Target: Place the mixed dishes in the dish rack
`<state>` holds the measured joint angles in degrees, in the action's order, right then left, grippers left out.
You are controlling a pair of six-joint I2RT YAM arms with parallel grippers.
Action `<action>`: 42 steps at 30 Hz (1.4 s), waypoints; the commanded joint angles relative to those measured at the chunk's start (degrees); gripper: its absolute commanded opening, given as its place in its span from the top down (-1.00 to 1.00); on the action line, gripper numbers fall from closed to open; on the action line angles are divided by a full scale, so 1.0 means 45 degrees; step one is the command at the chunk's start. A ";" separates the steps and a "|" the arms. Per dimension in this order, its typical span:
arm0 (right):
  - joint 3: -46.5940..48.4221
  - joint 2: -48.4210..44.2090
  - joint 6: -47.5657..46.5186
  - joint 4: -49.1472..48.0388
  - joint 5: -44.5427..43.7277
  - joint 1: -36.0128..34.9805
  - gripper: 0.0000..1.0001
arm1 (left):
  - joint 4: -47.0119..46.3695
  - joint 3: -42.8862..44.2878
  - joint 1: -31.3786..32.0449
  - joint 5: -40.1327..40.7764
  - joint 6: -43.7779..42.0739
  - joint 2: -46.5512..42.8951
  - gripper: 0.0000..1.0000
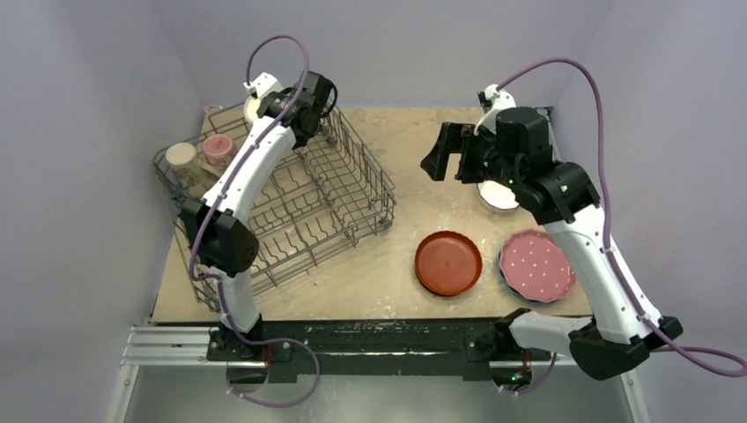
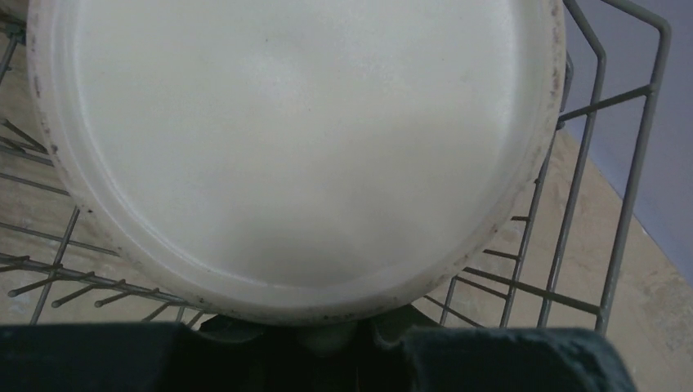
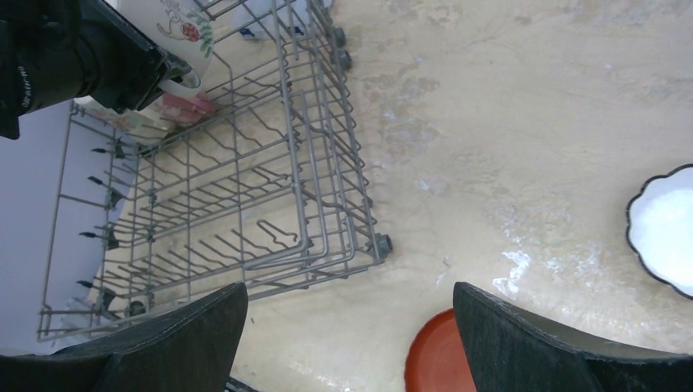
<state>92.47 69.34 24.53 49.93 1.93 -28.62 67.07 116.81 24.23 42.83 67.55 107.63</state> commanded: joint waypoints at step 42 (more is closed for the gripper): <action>0.0356 0.0450 -0.3102 -0.0017 -0.3531 0.0195 -0.97 | -0.1504 0.1713 -0.2496 0.1058 0.0217 0.3003 1.00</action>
<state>93.45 72.01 12.23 52.23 -11.29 -27.05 64.51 123.85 14.37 43.00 69.32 123.52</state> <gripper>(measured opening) 0.987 0.190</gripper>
